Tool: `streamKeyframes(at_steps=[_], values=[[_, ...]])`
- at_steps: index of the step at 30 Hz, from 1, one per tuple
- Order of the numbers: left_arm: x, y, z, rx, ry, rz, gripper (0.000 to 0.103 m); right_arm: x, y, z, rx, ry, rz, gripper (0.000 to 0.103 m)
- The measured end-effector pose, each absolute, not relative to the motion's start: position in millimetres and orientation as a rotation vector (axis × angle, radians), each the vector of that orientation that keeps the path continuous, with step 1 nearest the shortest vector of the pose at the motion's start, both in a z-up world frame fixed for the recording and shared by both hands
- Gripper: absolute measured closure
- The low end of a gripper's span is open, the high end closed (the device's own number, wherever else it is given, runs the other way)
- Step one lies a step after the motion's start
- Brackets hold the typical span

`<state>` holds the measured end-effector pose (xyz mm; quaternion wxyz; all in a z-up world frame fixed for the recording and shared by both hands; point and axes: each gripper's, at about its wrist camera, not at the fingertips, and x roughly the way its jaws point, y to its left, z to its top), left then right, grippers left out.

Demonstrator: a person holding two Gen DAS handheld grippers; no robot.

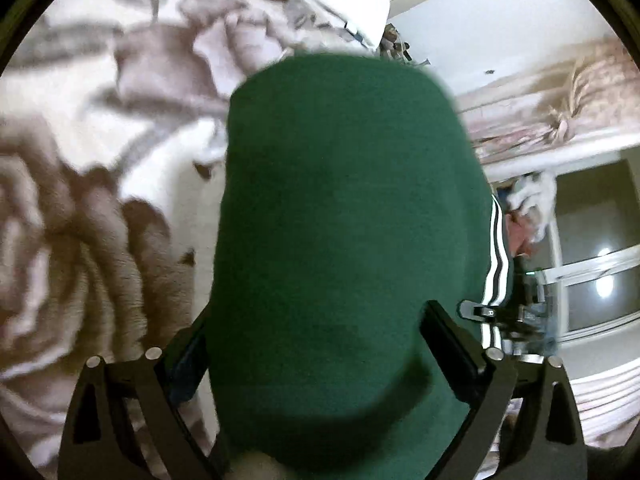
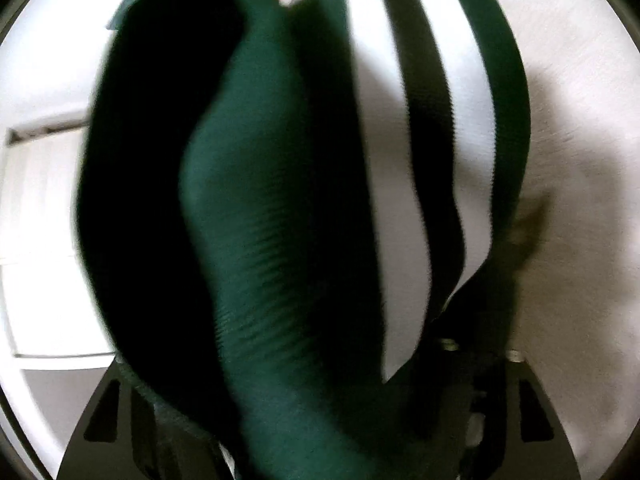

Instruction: Fold large clothes

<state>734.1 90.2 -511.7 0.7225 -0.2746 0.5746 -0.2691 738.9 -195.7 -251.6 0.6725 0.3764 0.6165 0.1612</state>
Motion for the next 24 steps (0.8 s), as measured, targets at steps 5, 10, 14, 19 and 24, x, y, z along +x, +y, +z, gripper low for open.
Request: streamKeyframes(at_steps=[5, 10, 14, 19, 24], values=[[698.9, 88.5, -448.8, -0.4, 1.141, -0.401, 0.005, 700.6, -165.0, -192.4, 0.542, 1.36, 0.095, 0.009], [650.6, 65.3, -400.7, -0.18, 1.042, -0.216, 0.003, 677.8, -177.5, -120.1, 0.254, 1.249, -0.164, 0.008], [608.1, 41.5, -383.5, -0.112, 1.008, -0.132, 0.003, 639.8, -236.2, -96.9, 0.094, 1.172, -0.255, 0.008], [549.2, 17.3, -343.0, -0.09, 0.965, -0.09, 0.002, 553.7, -224.7, -40.3, 0.01, 1.106, -0.272, 0.007], [496.6, -0.9, -292.1, -0.06, 0.908, -0.102, 0.002, 492.3, -215.8, 38.1, -0.011, 1.034, -0.269, 0.007]])
